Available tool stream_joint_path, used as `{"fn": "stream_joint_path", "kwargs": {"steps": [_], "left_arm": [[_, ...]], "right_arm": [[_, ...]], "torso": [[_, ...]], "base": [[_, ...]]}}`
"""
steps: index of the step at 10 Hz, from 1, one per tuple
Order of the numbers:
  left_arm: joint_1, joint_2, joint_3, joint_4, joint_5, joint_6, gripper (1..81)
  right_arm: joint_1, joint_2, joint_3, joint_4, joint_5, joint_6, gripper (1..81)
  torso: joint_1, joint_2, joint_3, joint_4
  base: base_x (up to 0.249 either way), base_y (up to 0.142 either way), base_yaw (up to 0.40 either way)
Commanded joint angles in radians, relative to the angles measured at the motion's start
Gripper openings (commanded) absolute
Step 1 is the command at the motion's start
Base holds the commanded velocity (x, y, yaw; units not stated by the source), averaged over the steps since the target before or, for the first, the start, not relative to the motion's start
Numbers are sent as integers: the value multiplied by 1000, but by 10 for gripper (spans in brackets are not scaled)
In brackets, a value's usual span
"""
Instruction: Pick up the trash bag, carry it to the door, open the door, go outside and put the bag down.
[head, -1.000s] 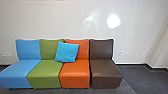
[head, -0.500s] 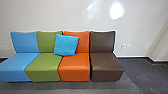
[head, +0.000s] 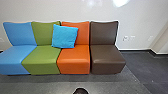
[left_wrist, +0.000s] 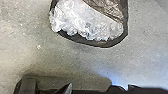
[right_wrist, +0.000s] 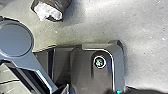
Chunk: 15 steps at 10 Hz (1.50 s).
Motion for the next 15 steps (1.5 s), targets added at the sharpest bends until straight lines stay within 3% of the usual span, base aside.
{"fn": "stream_joint_path", "kwargs": {"steps": [1, 3, 4, 5, 7, 9, 10, 11, 15], "left_arm": [[-102, -16, 2, -38, 77, -3, 811], [-121, -6, -2, -88, 77, -8, 811], [-127, -5, -2, -135, 75, -12, 811], [-130, 1, -2, -183, 74, -29, 811], [-133, 4, -3, -251, 68, -95, 811], [-156, 18, -34, -255, 69, -158, 811], [-167, 33, -61, -257, 74, -160, 811], [-174, 46, -87, -258, 77, -160, 811], [-223, 64, -106, -245, 78, -160, 811]], "right_arm": [[65, -92, 37, 22, -97, 1, 811], [84, -118, 55, 34, -105, 1, 811], [84, -115, 60, 34, -105, 1, 811], [84, -112, 56, 34, -105, 1, 811], [84, -113, 58, 35, -105, 1, 811], [85, -115, 52, 45, -105, 1, 811], [91, -118, 50, 52, -105, 1, 811], [100, -118, 53, 58, -108, 1, 811], [134, -129, 67, 58, -148, 1, 811]], "torso": [[64, -99, 1, 0], [96, -150, -19, 0], [118, -184, -24, 0], [140, -219, -25, 0], [184, -290, -25, 0], [230, -364, -26, 0], [252, -400, -26, 0], [275, -436, -95, 0], [350, -559, -204, 0]], "base": [[0, 0, 0], [0, 0, 0], [0, 0, 0], [0, 0, 0], [0, 0, 0], [0, 0, 0], [0, 0, 0], [0, 0, 0], [0, 0, 0]]}}
